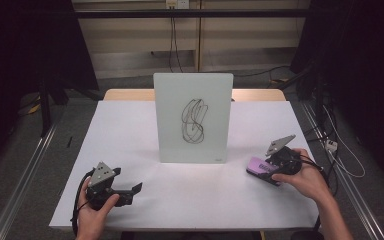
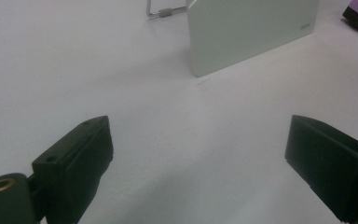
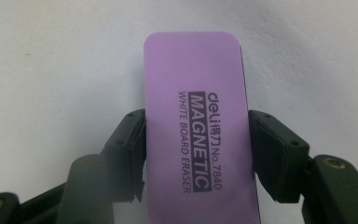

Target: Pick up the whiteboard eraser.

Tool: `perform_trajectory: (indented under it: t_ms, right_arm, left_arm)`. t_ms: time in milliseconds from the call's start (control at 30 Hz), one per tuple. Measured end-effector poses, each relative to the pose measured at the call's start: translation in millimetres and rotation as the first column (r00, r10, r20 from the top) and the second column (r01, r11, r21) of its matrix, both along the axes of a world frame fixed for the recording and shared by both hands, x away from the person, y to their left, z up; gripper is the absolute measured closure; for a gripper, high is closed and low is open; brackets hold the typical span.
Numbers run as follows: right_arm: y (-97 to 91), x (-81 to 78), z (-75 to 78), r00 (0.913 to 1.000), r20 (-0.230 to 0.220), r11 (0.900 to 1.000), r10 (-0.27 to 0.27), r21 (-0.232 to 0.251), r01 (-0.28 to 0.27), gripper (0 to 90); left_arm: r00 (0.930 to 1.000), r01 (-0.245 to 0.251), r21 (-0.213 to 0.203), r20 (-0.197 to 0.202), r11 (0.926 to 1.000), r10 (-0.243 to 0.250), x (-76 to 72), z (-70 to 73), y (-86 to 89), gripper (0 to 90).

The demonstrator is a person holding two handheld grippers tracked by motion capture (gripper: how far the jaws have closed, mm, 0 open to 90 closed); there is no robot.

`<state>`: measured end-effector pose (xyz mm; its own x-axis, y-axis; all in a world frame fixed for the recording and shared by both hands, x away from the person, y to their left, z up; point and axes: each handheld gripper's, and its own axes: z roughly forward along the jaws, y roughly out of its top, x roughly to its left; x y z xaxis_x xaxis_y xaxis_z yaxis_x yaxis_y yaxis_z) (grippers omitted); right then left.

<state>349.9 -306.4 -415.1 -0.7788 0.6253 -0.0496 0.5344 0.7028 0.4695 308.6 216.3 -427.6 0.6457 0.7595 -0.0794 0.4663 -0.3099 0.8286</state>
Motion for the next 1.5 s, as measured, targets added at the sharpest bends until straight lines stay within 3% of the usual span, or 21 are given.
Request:
perform_trajectory:
  t_ms: [267, 400, 733, 1133, 1500]
  right_arm:
    - [-0.9, -0.9, 5.4, 0.9986, 0.017, 0.9972, -0.050, 0.056, 0.049, 40.9]
    - [-2.7, -1.5, 8.8, 0.9962, 0.051, 0.9949, -0.071, 0.075, 0.067, 41.0]
    - [-1.9, -1.6, 11.1, 0.9885, 0.078, 0.9810, -0.130, 0.155, 0.117, 41.2]
    - [12.1, -4.9, 12.2, 0.9885, 0.099, 0.9729, -0.115, 0.212, 0.092, 41.2]
    - [19.5, -8.3, 17.2, 0.9780, 0.158, 0.9606, -0.136, 0.263, 0.092, 41.3]
  left_arm:
    - [1.0000, 0.000, -0.006, 0.003, 1.0000, 0.000, 0.2, -0.3, -0.4, 7.4]
    - [1.0000, -0.006, -0.005, -0.002, 1.0000, 0.006, 0.3, -0.4, 0.1, 7.3]
    - [1.0000, -0.006, -0.004, -0.004, 1.0000, 0.006, 1.1, -0.4, 0.5, 7.2]
    - [0.9999, -0.012, -0.009, 0.001, 0.9999, 0.012, -1.3, 0.1, 2.4, 7.2]
    - [0.9998, -0.014, -0.014, -0.015, 0.9998, 0.014, -0.1, -1.8, 4.8, 7.1]
